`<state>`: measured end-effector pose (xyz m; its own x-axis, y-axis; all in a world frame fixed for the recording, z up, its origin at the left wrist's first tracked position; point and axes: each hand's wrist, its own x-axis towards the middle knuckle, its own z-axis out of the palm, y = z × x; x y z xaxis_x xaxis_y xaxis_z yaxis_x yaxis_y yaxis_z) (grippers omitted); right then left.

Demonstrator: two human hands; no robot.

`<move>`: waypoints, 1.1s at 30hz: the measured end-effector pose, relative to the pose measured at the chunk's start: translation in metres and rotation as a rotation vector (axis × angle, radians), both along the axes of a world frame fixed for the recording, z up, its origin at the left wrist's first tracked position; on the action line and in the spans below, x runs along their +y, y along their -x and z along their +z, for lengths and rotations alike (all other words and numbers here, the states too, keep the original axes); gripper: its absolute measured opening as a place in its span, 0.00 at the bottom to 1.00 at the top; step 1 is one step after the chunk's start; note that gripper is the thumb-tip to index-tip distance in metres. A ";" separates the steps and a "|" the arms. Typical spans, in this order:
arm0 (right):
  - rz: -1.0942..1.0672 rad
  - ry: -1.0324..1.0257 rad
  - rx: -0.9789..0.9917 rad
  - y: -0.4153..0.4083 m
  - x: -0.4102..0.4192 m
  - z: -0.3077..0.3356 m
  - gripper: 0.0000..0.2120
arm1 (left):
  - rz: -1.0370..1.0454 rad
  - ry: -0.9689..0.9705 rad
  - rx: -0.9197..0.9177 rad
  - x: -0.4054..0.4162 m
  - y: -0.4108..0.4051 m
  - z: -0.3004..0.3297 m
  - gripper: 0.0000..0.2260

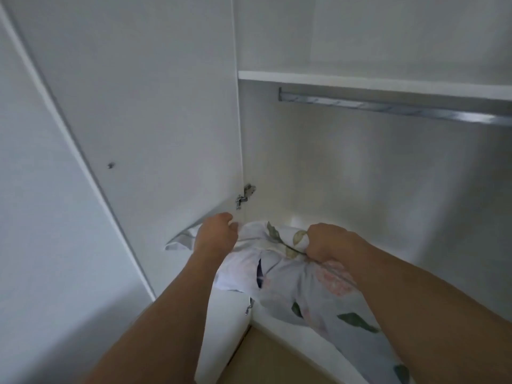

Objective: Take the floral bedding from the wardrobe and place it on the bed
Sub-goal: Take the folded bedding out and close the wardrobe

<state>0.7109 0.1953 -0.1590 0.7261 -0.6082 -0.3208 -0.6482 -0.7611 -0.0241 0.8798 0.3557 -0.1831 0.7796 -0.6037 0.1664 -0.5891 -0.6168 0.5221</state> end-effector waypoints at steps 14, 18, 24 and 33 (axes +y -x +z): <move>0.163 -0.087 0.126 -0.031 0.083 0.011 0.07 | 0.795 0.474 0.091 0.142 0.011 0.002 0.15; 0.141 -0.105 0.116 -0.023 0.080 0.012 0.08 | 0.626 0.486 0.068 0.141 -0.005 0.014 0.11; 0.105 -0.102 0.098 -0.005 0.060 0.006 0.14 | 0.511 0.482 0.040 0.149 -0.019 0.008 0.12; 0.057 -0.086 0.142 0.020 0.042 -0.010 0.15 | 0.460 0.505 -0.199 0.124 0.046 -0.011 0.09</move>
<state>0.6906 0.2372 -0.1686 0.7020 -0.5334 -0.4719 -0.6058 -0.7956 -0.0020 0.8338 0.4797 -0.1938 0.8626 -0.0323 0.5048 -0.4412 -0.5364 0.7195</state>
